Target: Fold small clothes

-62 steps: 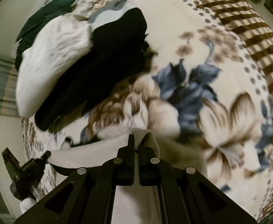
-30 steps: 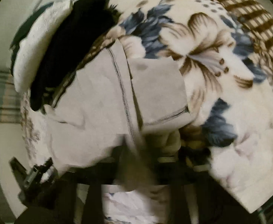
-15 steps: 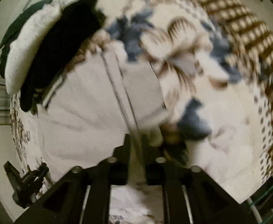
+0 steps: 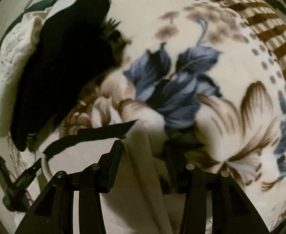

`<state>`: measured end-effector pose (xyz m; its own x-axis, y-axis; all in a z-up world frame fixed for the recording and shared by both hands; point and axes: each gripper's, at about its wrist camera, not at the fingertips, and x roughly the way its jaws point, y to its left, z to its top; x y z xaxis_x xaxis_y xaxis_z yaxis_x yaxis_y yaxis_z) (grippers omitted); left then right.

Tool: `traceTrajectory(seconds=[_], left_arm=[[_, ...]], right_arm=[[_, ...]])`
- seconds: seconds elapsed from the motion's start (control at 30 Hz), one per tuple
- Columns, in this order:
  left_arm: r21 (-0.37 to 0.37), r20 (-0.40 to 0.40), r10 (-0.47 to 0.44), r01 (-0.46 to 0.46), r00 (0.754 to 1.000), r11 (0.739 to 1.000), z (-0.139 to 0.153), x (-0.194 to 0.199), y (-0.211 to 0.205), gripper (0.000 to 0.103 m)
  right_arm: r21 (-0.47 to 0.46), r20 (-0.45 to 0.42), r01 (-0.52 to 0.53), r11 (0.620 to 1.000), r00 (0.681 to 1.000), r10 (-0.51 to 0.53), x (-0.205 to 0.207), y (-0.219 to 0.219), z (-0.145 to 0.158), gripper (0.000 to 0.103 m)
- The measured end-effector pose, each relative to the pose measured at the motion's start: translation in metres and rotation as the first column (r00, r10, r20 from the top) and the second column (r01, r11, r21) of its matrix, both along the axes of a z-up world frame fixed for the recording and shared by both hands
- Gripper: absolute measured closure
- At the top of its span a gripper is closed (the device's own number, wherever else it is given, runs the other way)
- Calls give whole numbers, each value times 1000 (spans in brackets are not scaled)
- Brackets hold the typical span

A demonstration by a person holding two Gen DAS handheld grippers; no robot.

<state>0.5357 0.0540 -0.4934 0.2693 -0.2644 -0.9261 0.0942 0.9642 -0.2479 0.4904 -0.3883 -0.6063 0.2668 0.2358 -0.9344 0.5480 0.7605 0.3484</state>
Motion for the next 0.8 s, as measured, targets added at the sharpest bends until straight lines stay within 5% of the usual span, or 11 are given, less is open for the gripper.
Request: traceTrajectory(seconds=[0.03,0.27,0.43,0.63,0.7,0.77,0.8], left_arm=[[6,30,-2,2,1000,1000,5,-2,3,98],[18,41,64,-65,997,998,4,-3,23,98],[54,10,92,-92,996,994,-7,16,28,98],[-4,-14,135,-135,991,991,7,13,56,97],[-25,-17,155,-156,988,987,17,0,66,94],[-89,-15,187,-188,982,978,30,-24,80,80],[-122,-18,207,-207,978,971,35,-38,84,60]], right_arm=[[-24,20,-18,1000,1000,19,1,2,6,100],[-132,123,14,991,992,2,-3,-6,42,100],[-179,83,20,984,997,-5,1,-9,34,100],[-145,1,-49,988,999,49,24,-6,6,100],[-117,-10,-48,992,999,47,23,-7,7,92],[-65,2,-43,997,999,43,15,-9,14,48],[-48,21,-35,998,999,36,8,-10,21,38]])
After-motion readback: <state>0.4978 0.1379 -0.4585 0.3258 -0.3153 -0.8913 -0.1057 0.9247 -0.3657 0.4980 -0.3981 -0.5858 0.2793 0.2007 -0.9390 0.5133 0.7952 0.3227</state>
